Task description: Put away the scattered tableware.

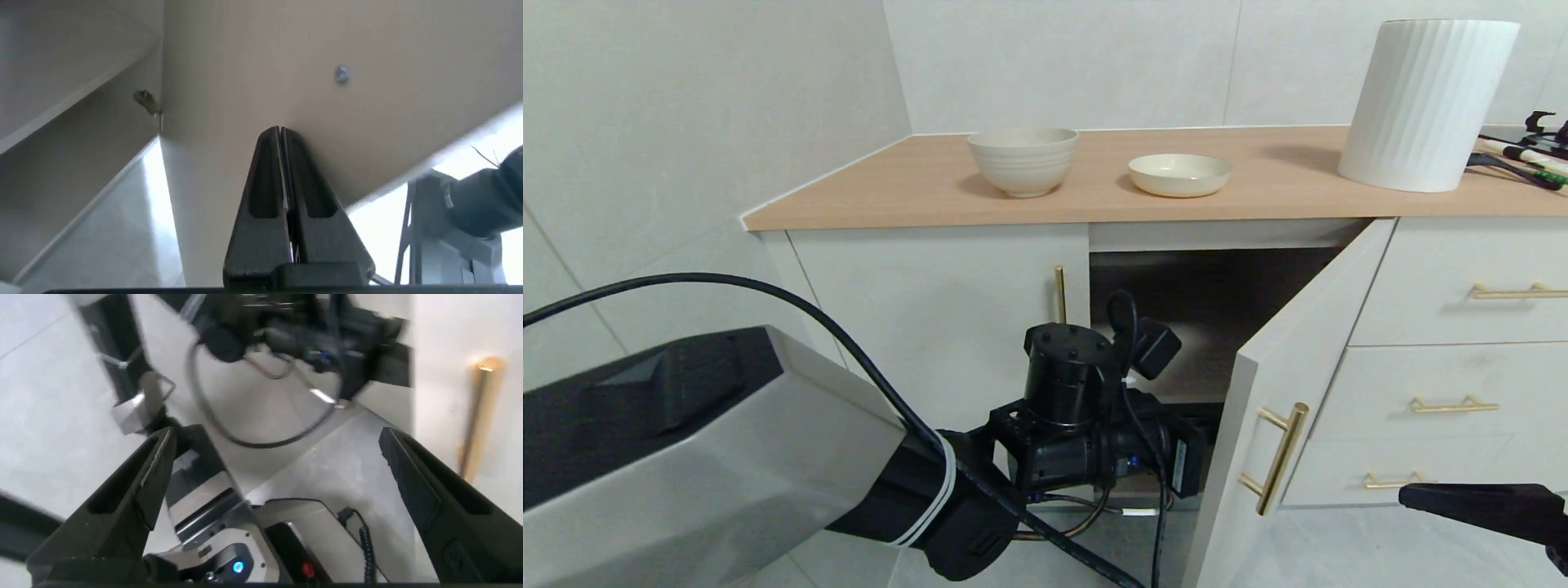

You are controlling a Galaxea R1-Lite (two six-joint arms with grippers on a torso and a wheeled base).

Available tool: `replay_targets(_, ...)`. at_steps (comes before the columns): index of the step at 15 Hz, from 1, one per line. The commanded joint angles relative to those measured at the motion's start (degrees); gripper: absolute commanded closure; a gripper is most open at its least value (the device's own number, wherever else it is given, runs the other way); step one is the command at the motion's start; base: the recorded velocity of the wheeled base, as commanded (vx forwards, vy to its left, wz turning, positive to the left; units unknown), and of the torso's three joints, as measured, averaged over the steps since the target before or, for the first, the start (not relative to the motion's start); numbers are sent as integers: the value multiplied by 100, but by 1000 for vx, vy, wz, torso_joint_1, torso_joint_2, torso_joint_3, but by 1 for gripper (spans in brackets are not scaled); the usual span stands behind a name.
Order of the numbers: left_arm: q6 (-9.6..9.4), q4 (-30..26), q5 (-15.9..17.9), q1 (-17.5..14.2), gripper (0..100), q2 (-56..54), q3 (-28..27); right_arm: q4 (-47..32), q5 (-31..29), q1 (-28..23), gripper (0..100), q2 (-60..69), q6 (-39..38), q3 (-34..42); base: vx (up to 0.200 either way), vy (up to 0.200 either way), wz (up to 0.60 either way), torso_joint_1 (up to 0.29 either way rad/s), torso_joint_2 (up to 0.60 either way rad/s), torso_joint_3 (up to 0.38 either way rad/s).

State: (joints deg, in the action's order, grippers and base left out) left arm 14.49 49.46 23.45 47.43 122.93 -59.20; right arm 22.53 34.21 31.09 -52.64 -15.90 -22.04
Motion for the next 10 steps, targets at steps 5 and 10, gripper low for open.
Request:
replay_targets(5,10,-824,1,829,100,486,-1384,-179,16,3,0,-133,8,-2,0,0,0,0,0,0)
replay_targets(10,458,-1035,-104,961,100,-199,-1068,-179,42,3,0,-45,8,-2,0,0,0,0,0,0)
